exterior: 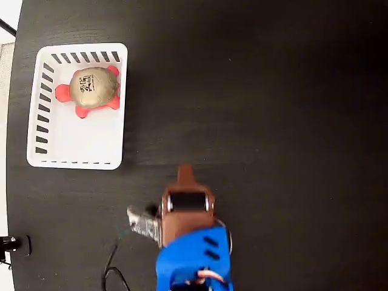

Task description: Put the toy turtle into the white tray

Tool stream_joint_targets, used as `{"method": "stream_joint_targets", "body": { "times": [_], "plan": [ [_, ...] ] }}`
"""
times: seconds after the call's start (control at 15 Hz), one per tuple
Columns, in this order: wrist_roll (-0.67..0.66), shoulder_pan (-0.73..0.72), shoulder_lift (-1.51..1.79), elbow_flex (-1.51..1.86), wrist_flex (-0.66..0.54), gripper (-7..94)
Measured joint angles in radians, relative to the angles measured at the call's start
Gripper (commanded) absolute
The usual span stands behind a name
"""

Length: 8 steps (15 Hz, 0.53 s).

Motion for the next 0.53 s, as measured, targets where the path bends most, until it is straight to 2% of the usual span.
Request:
{"method": "stream_joint_targets", "body": {
  "times": [0.27,0.53],
  "plan": [
    [0.011,-0.02,0.25,0.104,0.138,0],
    [0.014,-0.029,0.327,0.16,0.207,0]
  ]
}}
